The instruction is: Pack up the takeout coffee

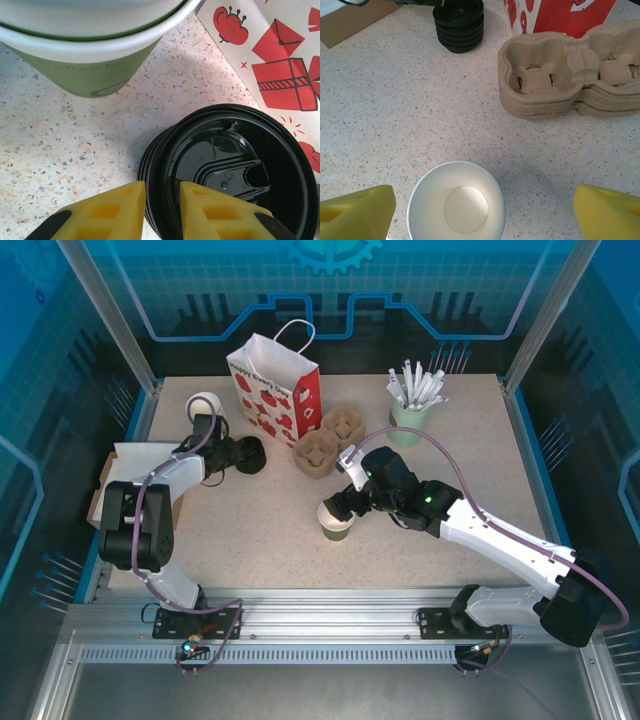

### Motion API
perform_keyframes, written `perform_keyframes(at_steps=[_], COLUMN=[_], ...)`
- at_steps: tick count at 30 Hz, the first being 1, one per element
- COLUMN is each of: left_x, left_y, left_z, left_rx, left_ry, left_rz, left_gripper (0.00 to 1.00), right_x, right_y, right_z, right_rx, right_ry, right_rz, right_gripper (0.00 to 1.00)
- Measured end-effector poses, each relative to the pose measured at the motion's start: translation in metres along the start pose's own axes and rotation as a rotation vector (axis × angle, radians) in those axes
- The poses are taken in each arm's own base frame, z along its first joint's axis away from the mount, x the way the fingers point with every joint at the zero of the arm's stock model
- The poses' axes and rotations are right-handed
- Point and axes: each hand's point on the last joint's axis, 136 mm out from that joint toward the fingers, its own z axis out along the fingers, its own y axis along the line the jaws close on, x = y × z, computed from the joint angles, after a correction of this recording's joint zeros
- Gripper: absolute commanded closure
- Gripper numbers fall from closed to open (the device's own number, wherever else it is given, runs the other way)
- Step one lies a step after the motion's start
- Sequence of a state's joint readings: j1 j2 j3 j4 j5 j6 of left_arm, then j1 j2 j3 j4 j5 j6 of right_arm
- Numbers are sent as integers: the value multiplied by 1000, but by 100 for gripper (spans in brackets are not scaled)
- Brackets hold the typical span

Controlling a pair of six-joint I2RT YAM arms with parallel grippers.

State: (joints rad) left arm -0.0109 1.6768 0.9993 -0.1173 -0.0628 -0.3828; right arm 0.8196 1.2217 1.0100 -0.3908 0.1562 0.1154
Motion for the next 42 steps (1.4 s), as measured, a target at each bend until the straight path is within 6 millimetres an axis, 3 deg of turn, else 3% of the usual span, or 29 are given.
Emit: perform_keyframes(at_steps=[42], left_x=[0], left_y=[0], left_z=[5], left_rx=[-5], left_ry=[25], left_rz=[-3], left_gripper=[85], right_x=[1], right_y=[0], right_z=[1], right_rx=[1], right_ry=[3], right_rz=[0], right_gripper=[7])
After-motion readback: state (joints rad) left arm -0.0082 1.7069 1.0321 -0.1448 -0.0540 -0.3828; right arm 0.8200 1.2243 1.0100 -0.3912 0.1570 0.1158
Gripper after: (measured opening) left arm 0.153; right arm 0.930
